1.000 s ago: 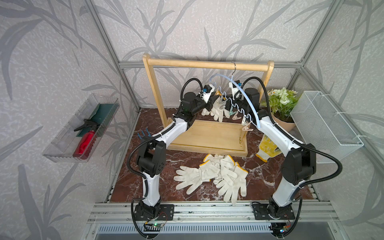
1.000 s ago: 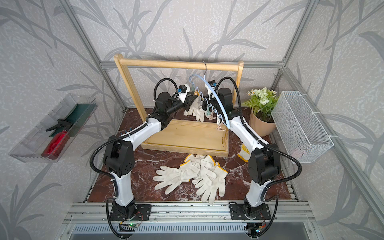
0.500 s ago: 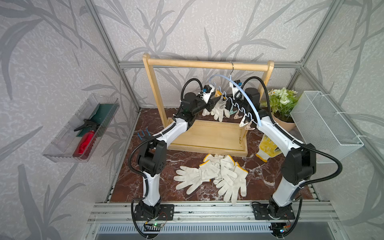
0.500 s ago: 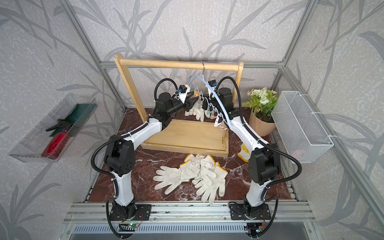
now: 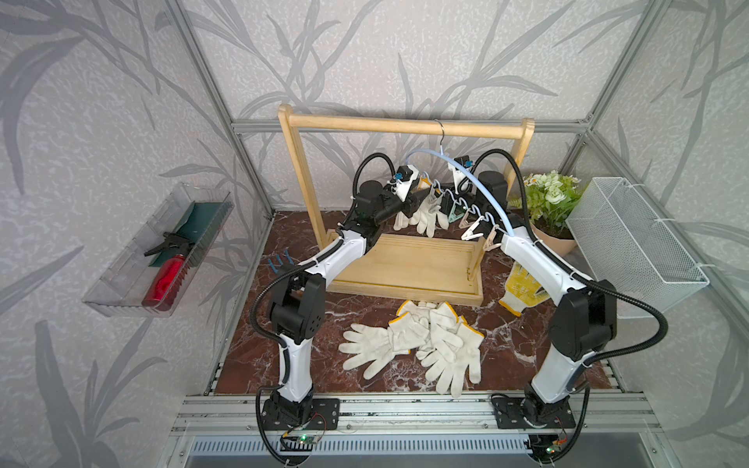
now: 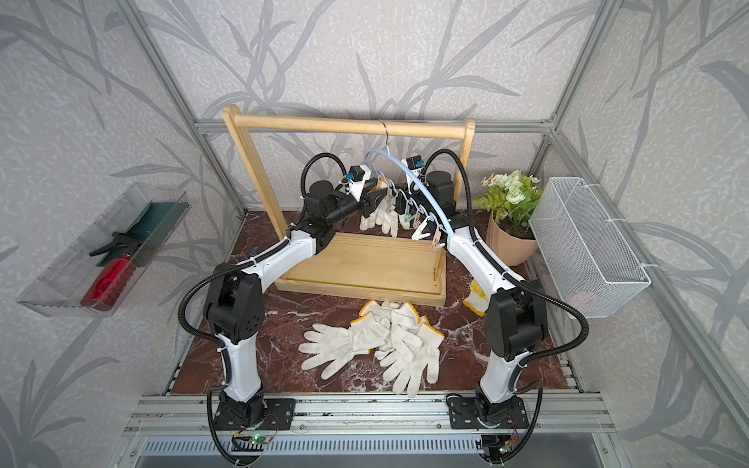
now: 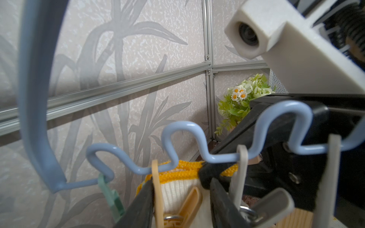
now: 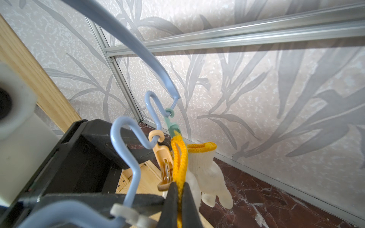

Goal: Clip the gloves onto a hanger to dry
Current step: Clamp the glove onto the hanger.

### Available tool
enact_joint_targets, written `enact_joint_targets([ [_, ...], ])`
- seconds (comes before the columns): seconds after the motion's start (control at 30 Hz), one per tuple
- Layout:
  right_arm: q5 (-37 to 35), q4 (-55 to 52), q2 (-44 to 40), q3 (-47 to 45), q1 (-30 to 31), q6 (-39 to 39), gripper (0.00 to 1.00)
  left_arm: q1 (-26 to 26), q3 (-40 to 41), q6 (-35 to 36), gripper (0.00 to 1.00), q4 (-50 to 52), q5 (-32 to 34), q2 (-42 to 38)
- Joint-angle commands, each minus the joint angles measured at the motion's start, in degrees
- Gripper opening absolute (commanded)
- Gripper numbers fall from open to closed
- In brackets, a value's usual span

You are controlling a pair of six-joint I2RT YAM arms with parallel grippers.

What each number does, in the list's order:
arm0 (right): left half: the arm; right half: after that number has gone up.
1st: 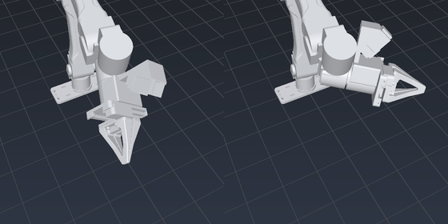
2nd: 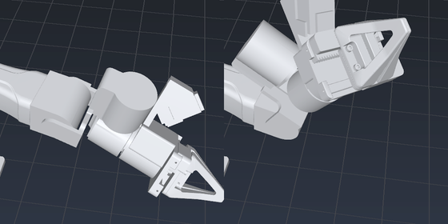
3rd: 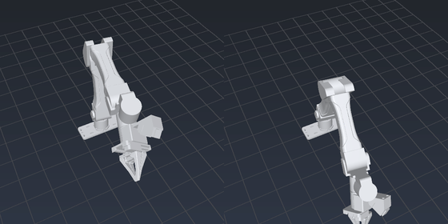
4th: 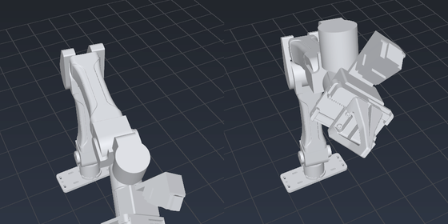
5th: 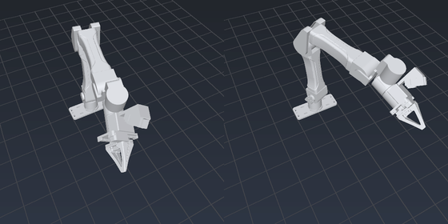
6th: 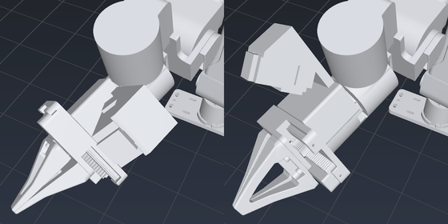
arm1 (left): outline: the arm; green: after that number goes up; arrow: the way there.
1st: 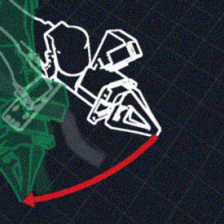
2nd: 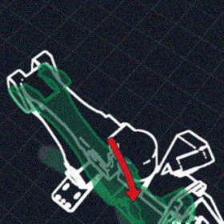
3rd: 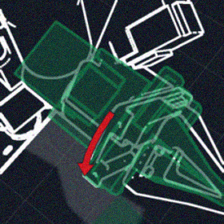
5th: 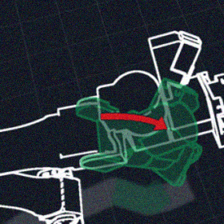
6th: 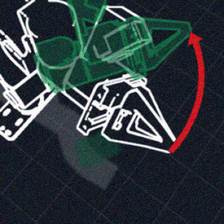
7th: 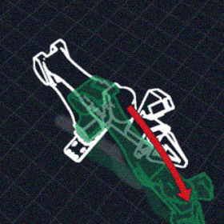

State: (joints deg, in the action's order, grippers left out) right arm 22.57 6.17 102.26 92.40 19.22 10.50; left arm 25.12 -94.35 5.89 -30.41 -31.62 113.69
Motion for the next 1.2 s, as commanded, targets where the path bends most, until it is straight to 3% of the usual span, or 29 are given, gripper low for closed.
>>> enact_joint_targets([
  [0.0,0.8,4.4,-3.3,0.0,-0.4,1.4,0.0,0.3,-1.6,0.6,0.43,-0.3,-1.1,-0.4],
  [0.73,0.7,2.1,-2.8,-2.5,-0.6,-0.8,0.0,-0.3,0.8,0.0,0.04,1.1,0.4,-1.6],
  [1.17,5.0,-3.6,0.2,-1.9,-1.2,-4.1,0.0,-3.6,3.3,-4.0,0.0,0.9,-4.7,-3.6],
])
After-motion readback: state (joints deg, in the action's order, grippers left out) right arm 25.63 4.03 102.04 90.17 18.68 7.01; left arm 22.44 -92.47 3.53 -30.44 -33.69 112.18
